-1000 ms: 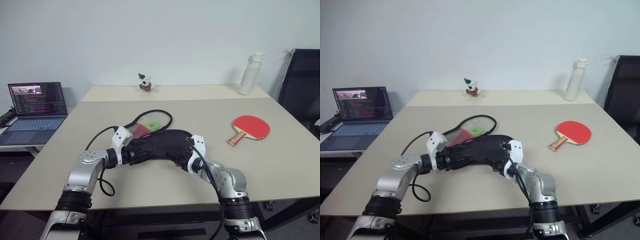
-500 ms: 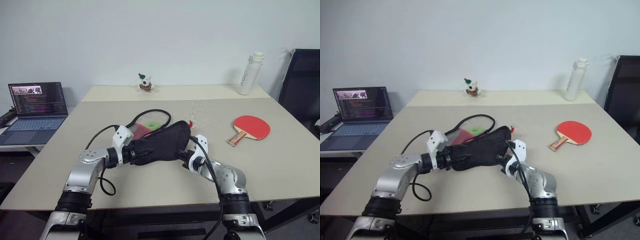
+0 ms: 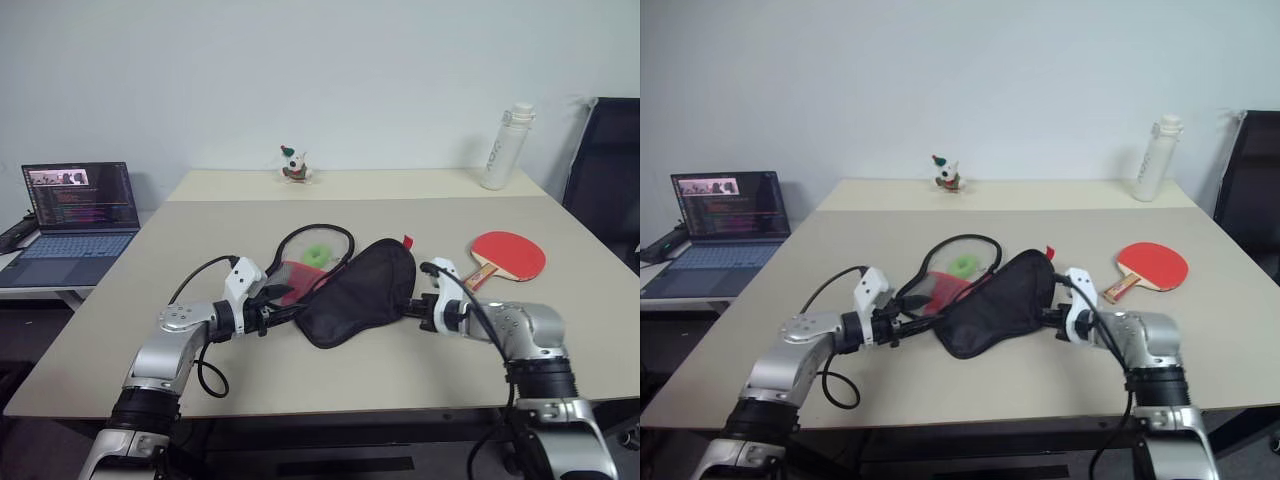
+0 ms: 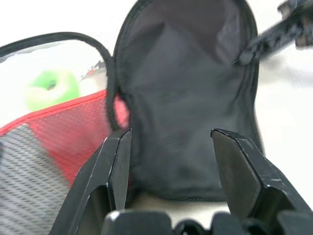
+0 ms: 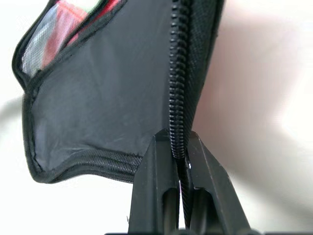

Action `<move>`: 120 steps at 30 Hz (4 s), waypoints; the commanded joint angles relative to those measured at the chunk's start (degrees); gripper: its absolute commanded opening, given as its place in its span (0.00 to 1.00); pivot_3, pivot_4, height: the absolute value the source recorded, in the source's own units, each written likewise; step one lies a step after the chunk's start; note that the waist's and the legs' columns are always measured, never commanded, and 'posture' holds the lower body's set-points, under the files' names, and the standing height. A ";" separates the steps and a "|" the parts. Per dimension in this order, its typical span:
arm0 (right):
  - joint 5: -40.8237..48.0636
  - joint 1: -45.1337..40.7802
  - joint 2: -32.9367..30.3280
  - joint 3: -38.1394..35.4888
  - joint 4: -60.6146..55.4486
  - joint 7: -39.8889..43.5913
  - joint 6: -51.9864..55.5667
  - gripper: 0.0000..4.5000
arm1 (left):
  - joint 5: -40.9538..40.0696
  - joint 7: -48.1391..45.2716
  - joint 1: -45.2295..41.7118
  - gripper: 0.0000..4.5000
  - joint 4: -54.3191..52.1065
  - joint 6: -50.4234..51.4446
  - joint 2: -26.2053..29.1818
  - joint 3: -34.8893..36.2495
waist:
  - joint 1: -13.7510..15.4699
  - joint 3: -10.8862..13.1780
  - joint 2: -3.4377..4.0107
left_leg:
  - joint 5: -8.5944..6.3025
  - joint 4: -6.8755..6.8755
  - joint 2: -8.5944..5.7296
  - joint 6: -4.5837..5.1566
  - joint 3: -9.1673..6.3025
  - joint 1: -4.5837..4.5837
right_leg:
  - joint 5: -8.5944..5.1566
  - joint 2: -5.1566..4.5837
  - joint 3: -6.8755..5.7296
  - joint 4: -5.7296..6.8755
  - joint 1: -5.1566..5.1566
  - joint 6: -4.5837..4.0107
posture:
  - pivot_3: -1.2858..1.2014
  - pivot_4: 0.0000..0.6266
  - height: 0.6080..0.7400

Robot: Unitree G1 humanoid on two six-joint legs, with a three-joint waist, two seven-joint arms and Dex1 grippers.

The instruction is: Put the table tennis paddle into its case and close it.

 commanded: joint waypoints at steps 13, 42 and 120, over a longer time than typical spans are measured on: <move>-17.79 -20.28 -8.93 13.19 34.49 19.86 -25.90 0.01 | 0.56 -0.91 -0.53 0.62 0.88 -3.00 0.53 -0.11 | -0.07 0.02 -0.01 | -0.02 -0.12 -0.03 0.03 0.08 -0.13 | 0.09 0.02 0.01 -0.46 -0.01 0.11 | 0.52 0.24 1.00; -10.20 1.93 -0.53 -7.25 -14.76 0.32 -0.65 0.99 | -3.03 -5.44 -2.94 0.62 3.24 -4.90 -0.81 0.34 | 0.11 0.02 0.01 | -0.01 -0.51 0.01 0.03 0.07 -0.13 | 0.25 0.01 0.08 -0.42 -0.21 -0.18 | 0.52 0.24 1.00; -15.27 -12.34 -4.10 0.06 24.80 7.40 -18.30 0.68 | -3.28 -5.77 -3.03 0.62 -0.91 -1.54 1.36 -0.24 | 0.06 0.01 0.00 | 0.00 -0.51 -0.02 0.04 0.20 -0.08 | 0.26 0.06 0.14 -0.45 -0.17 -0.19 | 0.52 0.24 1.00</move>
